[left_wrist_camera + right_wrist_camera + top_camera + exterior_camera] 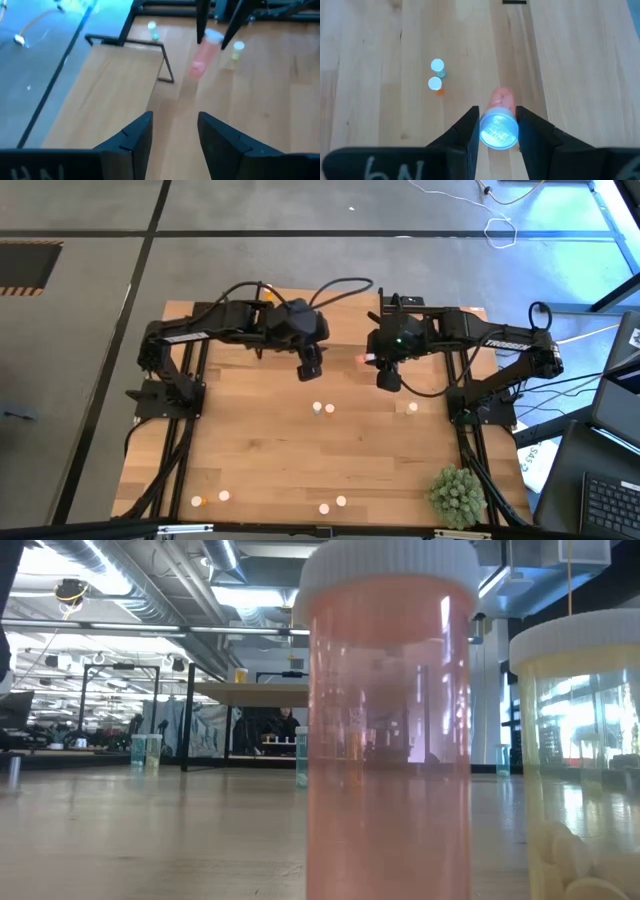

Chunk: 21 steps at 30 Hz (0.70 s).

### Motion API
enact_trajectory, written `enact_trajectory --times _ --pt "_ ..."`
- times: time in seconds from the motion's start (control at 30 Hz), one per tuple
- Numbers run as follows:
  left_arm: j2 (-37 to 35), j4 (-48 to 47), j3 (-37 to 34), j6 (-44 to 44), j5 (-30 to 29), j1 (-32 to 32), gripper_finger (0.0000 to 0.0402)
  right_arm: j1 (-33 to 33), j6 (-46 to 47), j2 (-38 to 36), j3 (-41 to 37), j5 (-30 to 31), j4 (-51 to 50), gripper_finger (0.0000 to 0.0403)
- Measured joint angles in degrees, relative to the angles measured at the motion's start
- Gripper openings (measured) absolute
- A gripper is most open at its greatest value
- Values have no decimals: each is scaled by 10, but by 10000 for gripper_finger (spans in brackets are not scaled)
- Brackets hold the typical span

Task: Pick and place medicine bottles onto shelf by color
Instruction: Put the top right pink pill bottle on the shelf

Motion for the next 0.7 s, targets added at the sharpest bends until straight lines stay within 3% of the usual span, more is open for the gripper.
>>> enact_trajectory --times 0.23,0.7 --pt "-1 106 -63 43 89 24 150 0 -8 0 0 0 3 112" --pt "-1 302 -195 91 168 64 150 0 -14 0 0 0 13 114"
